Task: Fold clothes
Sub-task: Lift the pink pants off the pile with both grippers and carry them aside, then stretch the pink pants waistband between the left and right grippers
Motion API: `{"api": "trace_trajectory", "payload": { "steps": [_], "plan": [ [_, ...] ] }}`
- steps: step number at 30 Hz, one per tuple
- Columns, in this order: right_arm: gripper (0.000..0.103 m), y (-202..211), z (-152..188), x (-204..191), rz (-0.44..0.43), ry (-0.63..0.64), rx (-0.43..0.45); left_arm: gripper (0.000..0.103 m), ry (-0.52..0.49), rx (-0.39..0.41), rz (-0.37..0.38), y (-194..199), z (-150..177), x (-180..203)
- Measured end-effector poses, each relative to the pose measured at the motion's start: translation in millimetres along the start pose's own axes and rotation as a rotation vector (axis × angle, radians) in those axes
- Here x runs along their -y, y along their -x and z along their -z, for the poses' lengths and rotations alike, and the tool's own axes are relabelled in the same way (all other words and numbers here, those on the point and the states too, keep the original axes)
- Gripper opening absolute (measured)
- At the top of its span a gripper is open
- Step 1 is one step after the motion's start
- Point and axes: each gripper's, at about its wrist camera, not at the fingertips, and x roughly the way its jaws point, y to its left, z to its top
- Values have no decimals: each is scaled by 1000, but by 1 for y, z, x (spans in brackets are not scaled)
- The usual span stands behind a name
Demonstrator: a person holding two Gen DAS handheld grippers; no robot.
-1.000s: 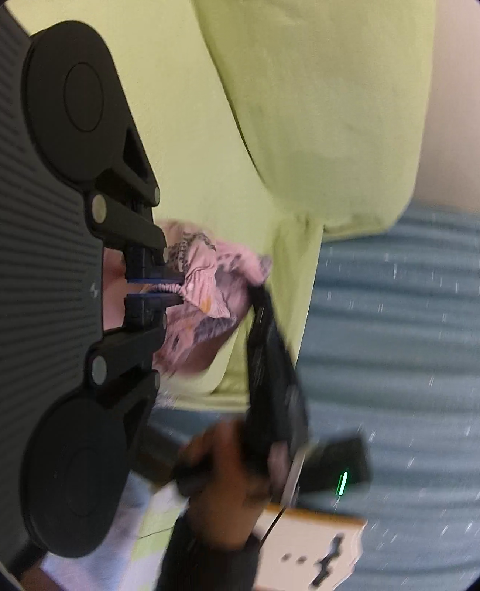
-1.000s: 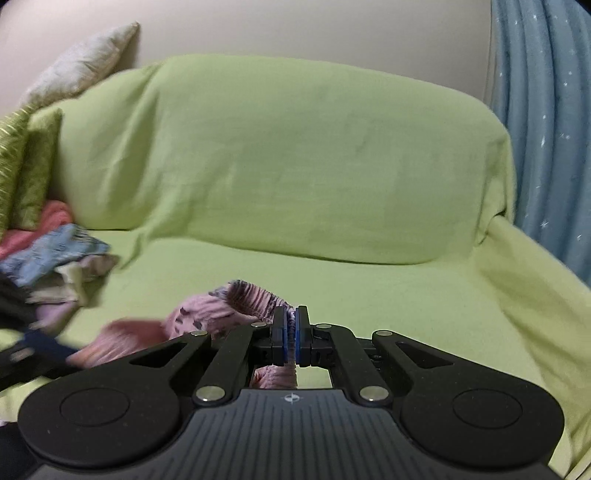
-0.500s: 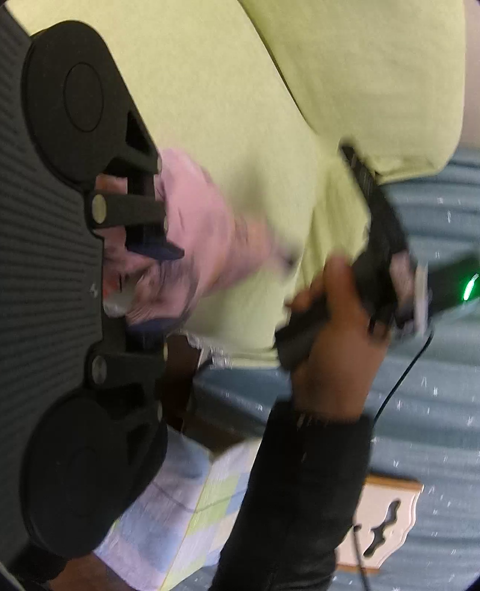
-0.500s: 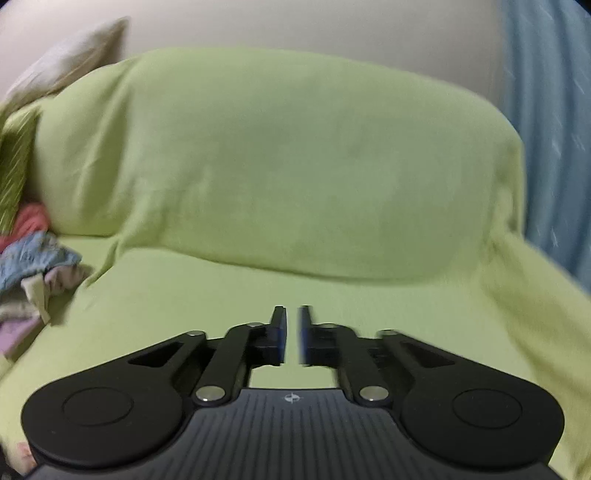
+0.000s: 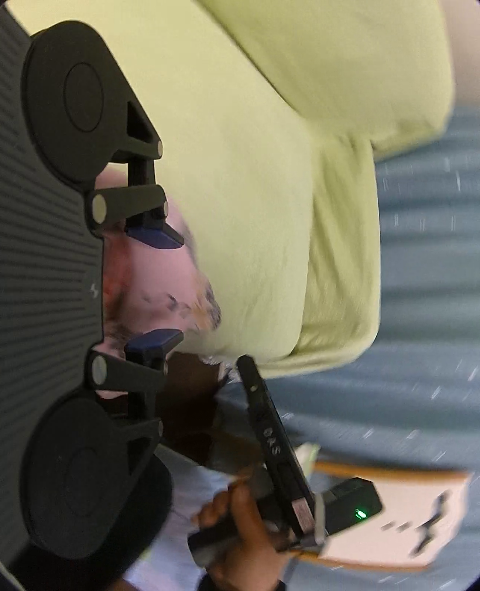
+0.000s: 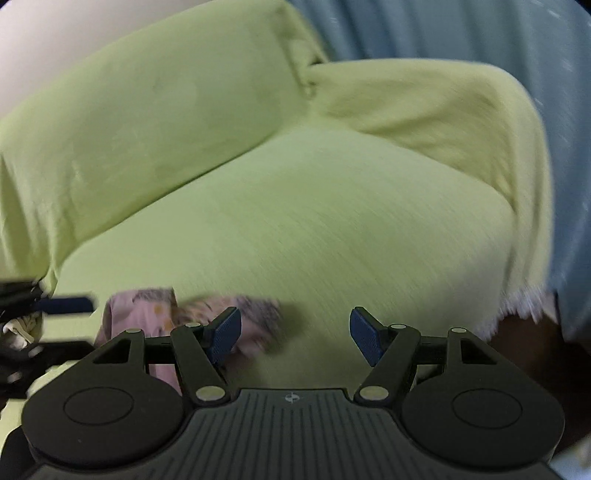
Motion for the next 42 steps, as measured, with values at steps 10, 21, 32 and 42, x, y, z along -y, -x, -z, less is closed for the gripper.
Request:
{"api": "trace_trajectory", "payload": {
  "steps": [10, 21, 32, 42],
  "plan": [
    [68, 37, 52, 18, -26, -187, -10, 23, -452, -287, 25, -131, -30, 51],
    [86, 1, 85, -11, -393, -564, -120, 3, -4, -29, -84, -29, -45, -53],
    [88, -54, 97, -4, -598, -1139, -36, 3, 96, 25, -95, 30, -8, -63],
    [4, -42, 46, -15, -504, -882, -66, 2, 162, 95, -119, 56, -13, -72]
  ]
}}
